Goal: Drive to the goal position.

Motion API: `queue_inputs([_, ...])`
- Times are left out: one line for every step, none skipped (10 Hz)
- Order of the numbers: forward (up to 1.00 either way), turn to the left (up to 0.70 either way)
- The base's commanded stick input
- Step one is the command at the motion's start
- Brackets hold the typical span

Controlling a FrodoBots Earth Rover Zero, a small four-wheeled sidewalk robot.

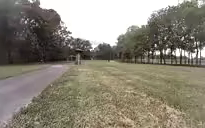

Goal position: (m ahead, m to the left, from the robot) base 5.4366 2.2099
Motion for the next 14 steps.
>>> queue_inputs([0.7,0.0])
queue_inputs([0.7,0.0])
queue_inputs([0.7,0.0])
queue_inputs([0.7,0.0])
queue_inputs([0.7,0.0])
queue_inputs([0.7,0.0])
queue_inputs([0.7,0.0])
queue_inputs([0.7,0.0])
queue_inputs([0.7,0.0])
queue_inputs([0.7,0.0])
queue_inputs([0.7,0.0])
queue_inputs([0.7,0.0])
queue_inputs([0.7,0.0])
queue_inputs([0.7,0.0])
